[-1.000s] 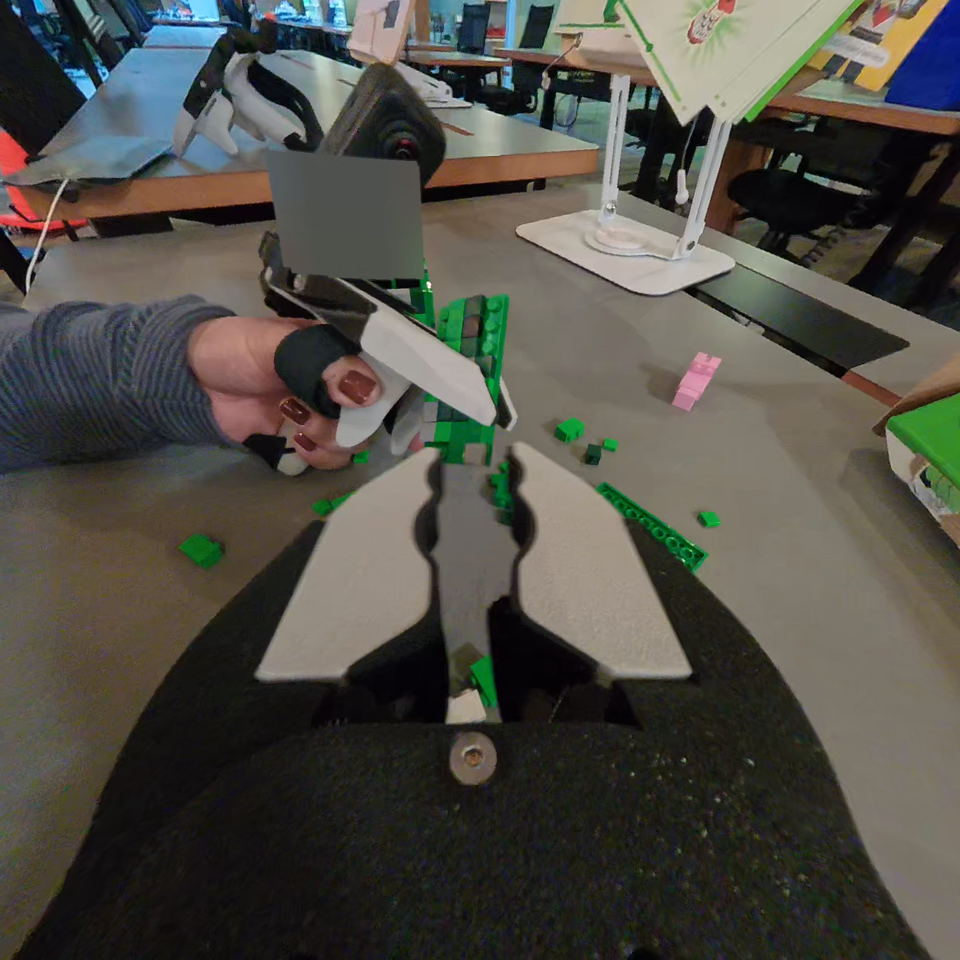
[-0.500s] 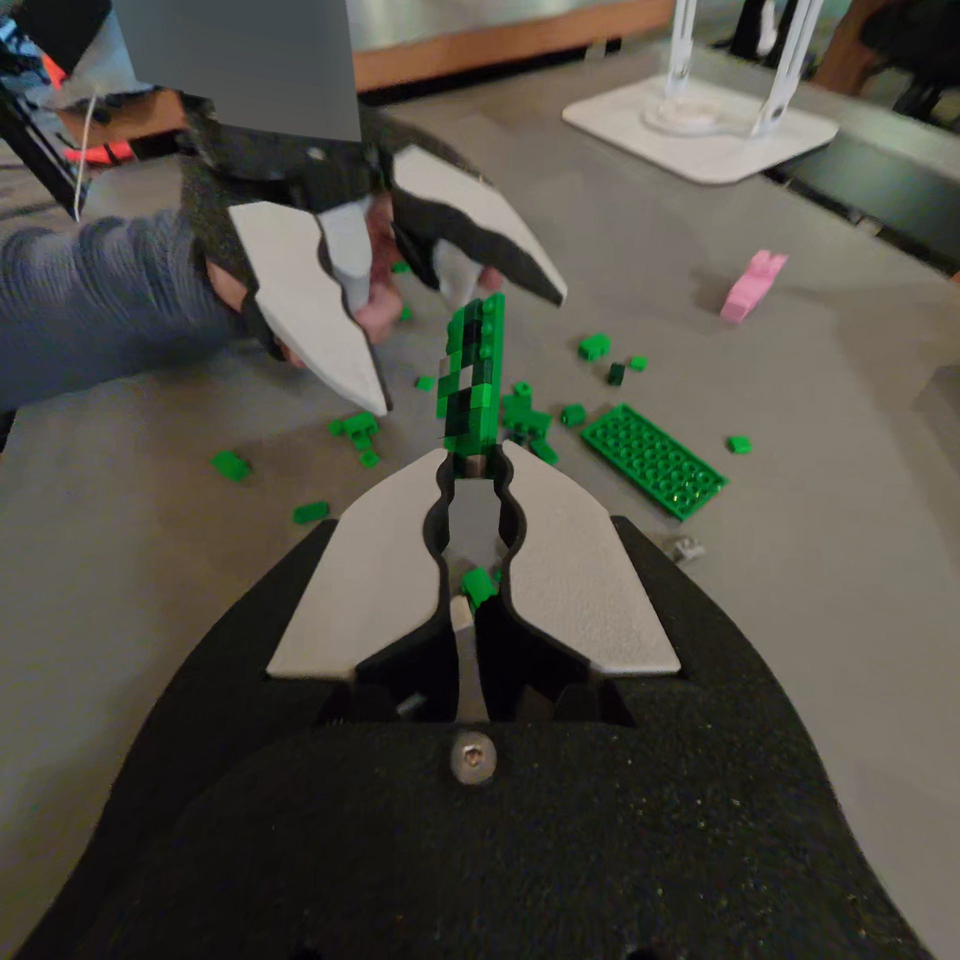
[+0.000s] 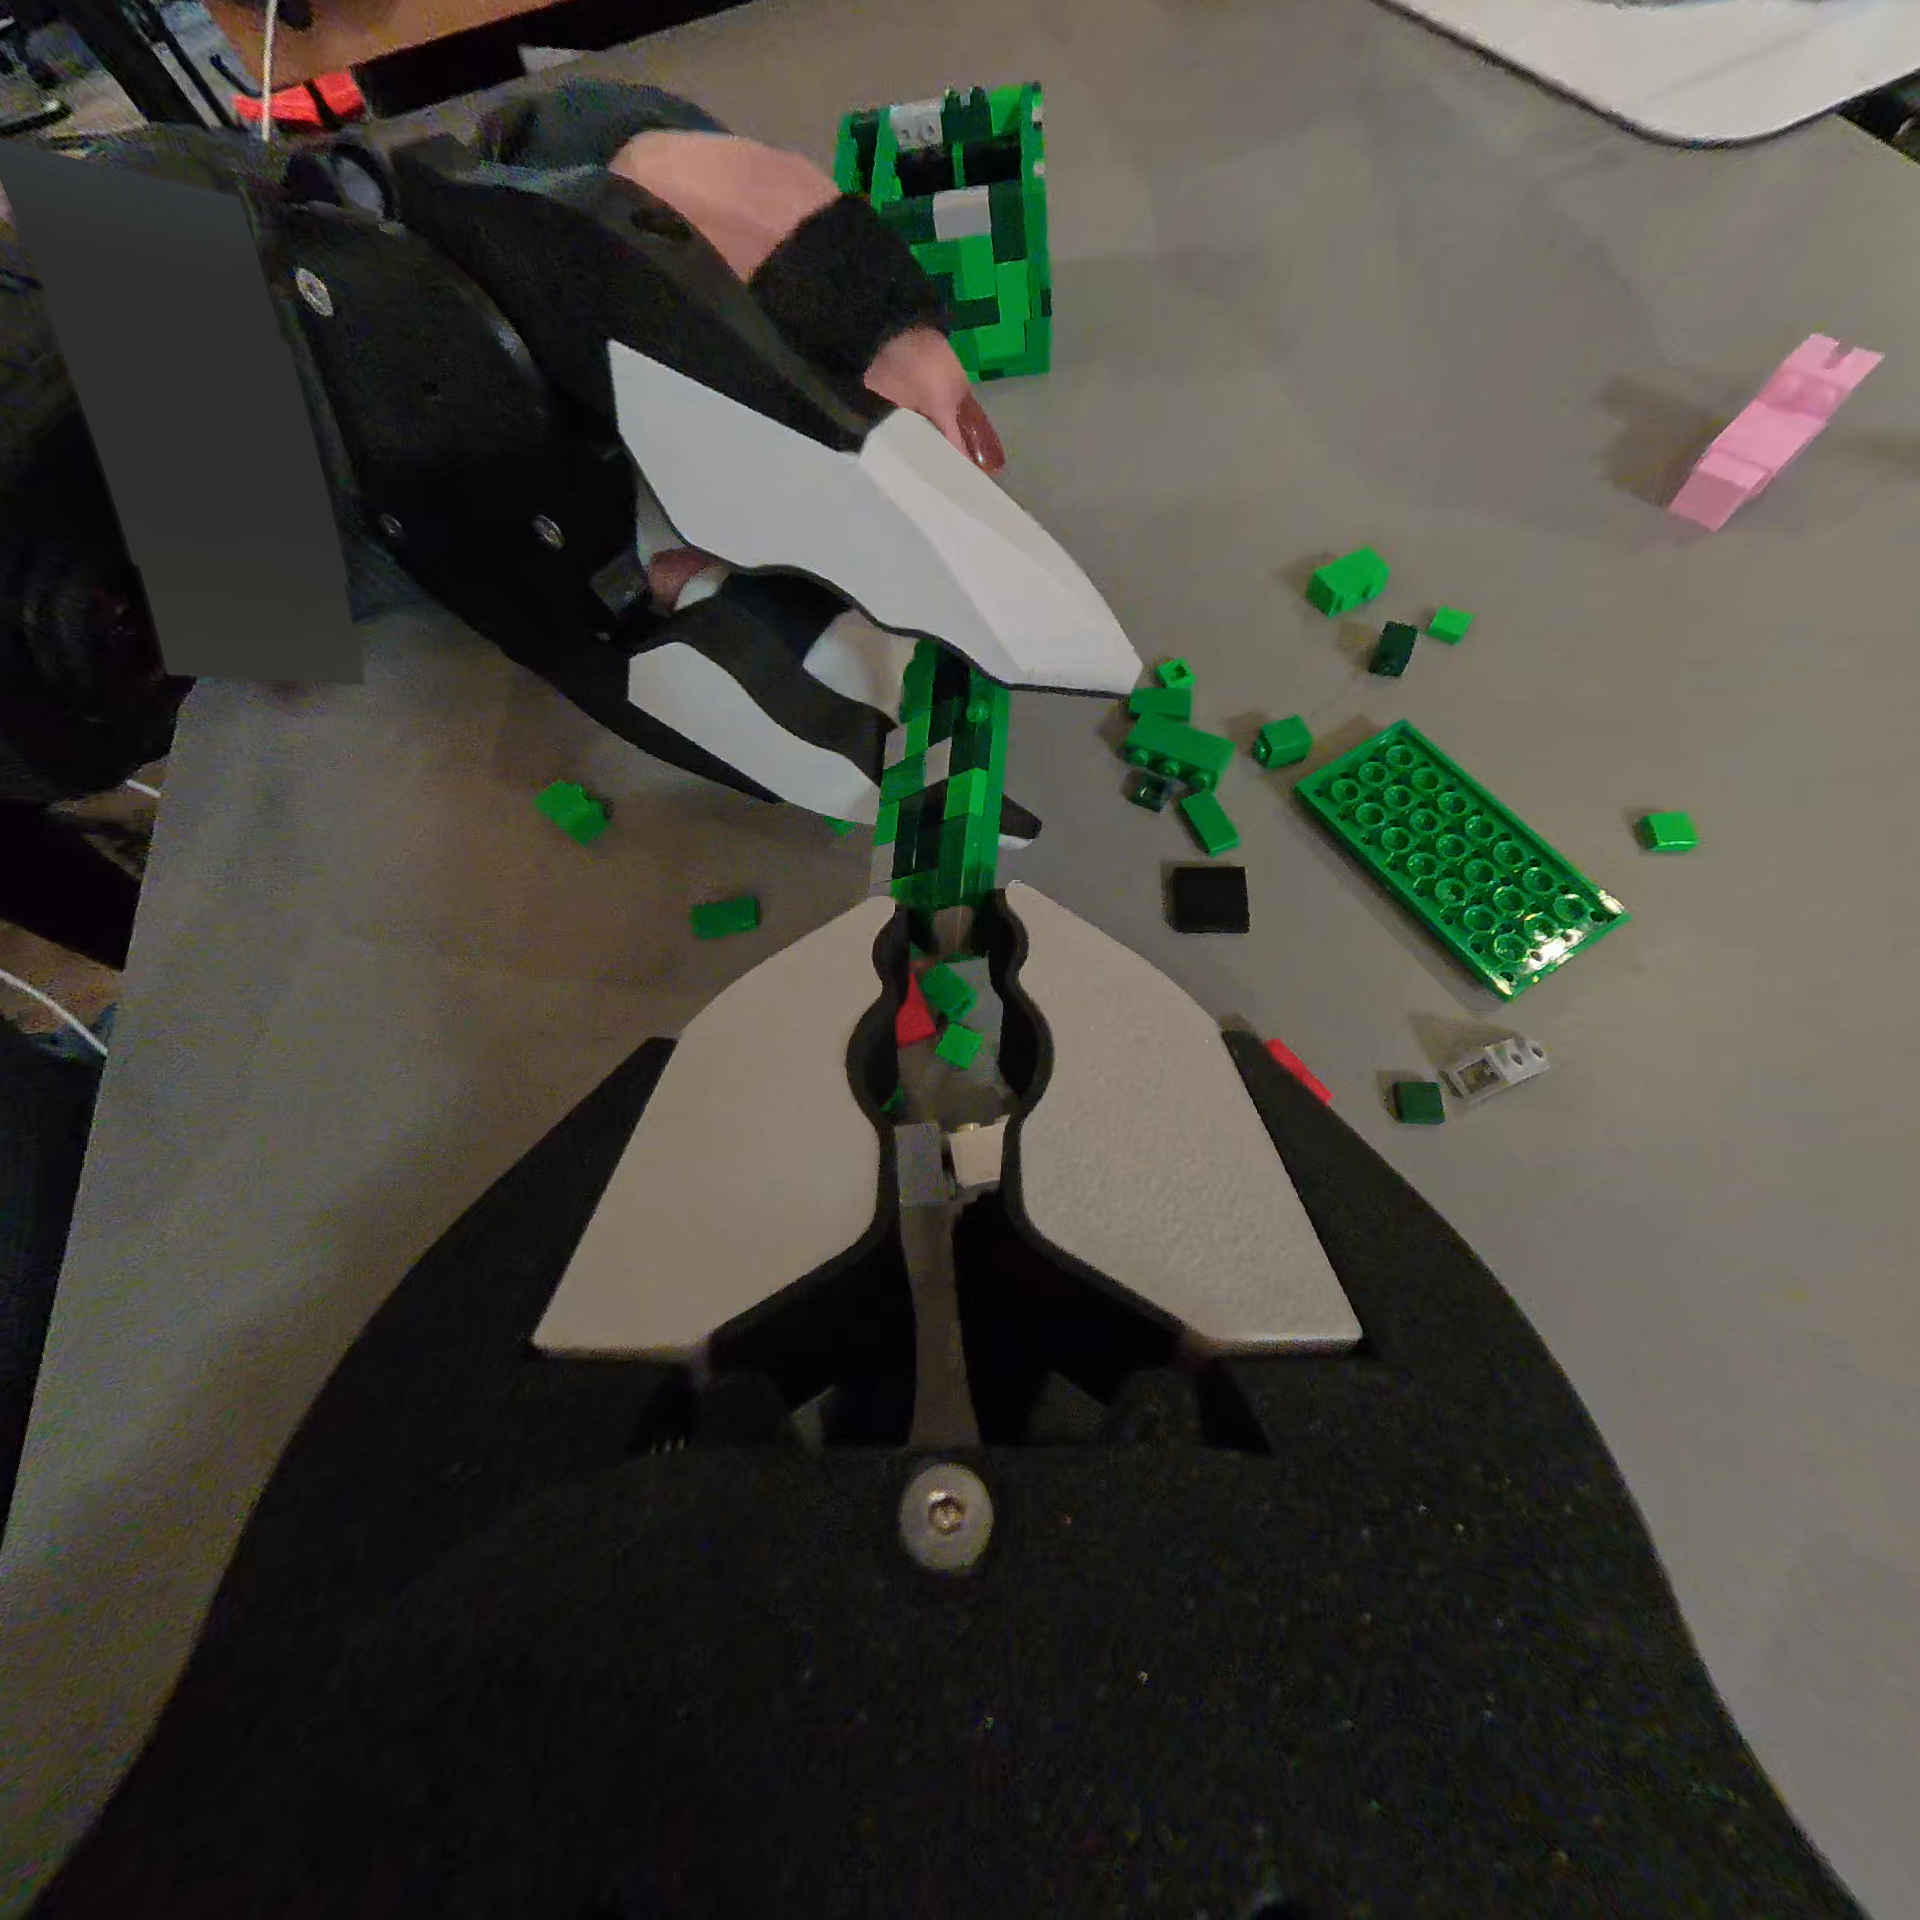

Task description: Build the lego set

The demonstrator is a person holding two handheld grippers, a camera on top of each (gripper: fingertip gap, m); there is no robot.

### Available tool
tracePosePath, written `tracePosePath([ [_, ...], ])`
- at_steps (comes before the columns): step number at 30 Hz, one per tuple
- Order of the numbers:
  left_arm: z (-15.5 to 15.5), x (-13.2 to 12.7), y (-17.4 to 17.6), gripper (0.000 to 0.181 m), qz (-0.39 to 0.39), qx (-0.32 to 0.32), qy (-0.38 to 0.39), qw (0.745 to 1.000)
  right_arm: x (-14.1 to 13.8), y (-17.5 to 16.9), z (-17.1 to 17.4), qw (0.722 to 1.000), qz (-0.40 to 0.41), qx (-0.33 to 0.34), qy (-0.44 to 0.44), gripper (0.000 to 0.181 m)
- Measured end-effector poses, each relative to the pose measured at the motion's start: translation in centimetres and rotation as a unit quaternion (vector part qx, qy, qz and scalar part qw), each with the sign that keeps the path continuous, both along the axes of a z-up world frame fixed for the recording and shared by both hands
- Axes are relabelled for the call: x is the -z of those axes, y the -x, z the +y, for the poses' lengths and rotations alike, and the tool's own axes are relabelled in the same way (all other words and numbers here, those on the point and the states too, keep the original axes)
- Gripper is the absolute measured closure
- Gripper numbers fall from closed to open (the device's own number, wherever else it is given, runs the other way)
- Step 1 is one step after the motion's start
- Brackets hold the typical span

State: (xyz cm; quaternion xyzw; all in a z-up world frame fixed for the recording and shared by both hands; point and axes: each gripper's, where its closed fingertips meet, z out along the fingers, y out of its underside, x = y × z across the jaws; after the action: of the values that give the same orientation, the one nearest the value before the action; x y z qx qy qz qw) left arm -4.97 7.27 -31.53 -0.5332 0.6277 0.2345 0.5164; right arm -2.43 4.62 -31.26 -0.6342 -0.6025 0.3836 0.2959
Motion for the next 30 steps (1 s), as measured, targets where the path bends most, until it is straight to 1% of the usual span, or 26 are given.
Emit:
tracePosePath([
  [2,0.5,-0.1,0.5,0.144,-0.017,-0.031,0.015,0.999,-0.5,0.2,1.0,0.999,0.011,0.032,-0.028,0.166],
  [3,0.7,-0.1,0.8,0.145,-0.033,-0.047,0.031,0.998,-0.8,0.2,1.8,0.997,0.014,0.055,-0.057,0.158],
  [4,0.9,0.0,1.0,0.146,-0.048,-0.063,0.048,0.996,-1.0,0.3,2.3,0.993,0.012,0.074,-0.093,0.142],
  [5,1.0,0.0,1.2,0.147,-0.057,-0.073,0.062,0.994,-1.1,0.4,2.4,0.989,0.005,0.08,-0.125,0.134],
  [6,1.0,0.2,1.4,0.147,-0.059,-0.082,0.075,0.992,-1.1,0.7,2.3,0.984,-0.003,0.079,-0.16,0.131],
  [8,1.0,0.9,1.6,0.147,-0.052,-0.096,0.097,0.989,-0.8,1.1,2.2,0.966,-0.035,0.076,-0.244,0.13],
  [10,0.8,1.3,1.4,0.147,-0.046,-0.096,0.108,0.988,-0.4,1.5,2.0,0.944,-0.065,0.066,-0.318,0.129],
  [12,0.7,1.5,1.0,0.148,-0.041,-0.093,0.115,0.988,0.3,2.0,1.4,0.932,-0.086,0.047,-0.35,0.133],
  [14,0.6,1.6,0.9,0.148,-0.021,-0.091,0.105,0.99,0.5,1.9,1.6,0.919,-0.098,0.044,-0.38,0.138],
  [18,0.6,1.5,0.5,0.149,0.019,-0.078,0.064,0.995,1.0,1.5,1.7,0.923,-0.111,0.034,-0.368,0.148],
  [20,0.6,1.3,0.2,0.15,0.034,-0.073,0.044,0.996,1.1,1.3,1.8,0.927,-0.109,0.031,-0.356,0.148],
  [26,0.6,1.6,-0.5,0.151,0.062,-0.055,0.023,0.996,1.7,0.7,1.8,0.946,-0.11,0.016,-0.304,0.148],
  [27,0.6,1.8,-0.7,0.153,0.069,-0.051,0.02,0.996,1.9,0.6,1.7,0.949,-0.113,0.013,-0.293,0.148],
  [29,0.4,1.8,-1.1,0.161,0.107,-0.033,-0.016,0.994,2.1,0.3,1.5,0.963,-0.112,0.01,-0.245,0.148],
  [30,0.4,1.7,-1.2,0.165,0.113,-0.033,-0.024,0.993,2.2,0.1,1.4,0.969,-0.108,0.01,-0.222,0.148],
])
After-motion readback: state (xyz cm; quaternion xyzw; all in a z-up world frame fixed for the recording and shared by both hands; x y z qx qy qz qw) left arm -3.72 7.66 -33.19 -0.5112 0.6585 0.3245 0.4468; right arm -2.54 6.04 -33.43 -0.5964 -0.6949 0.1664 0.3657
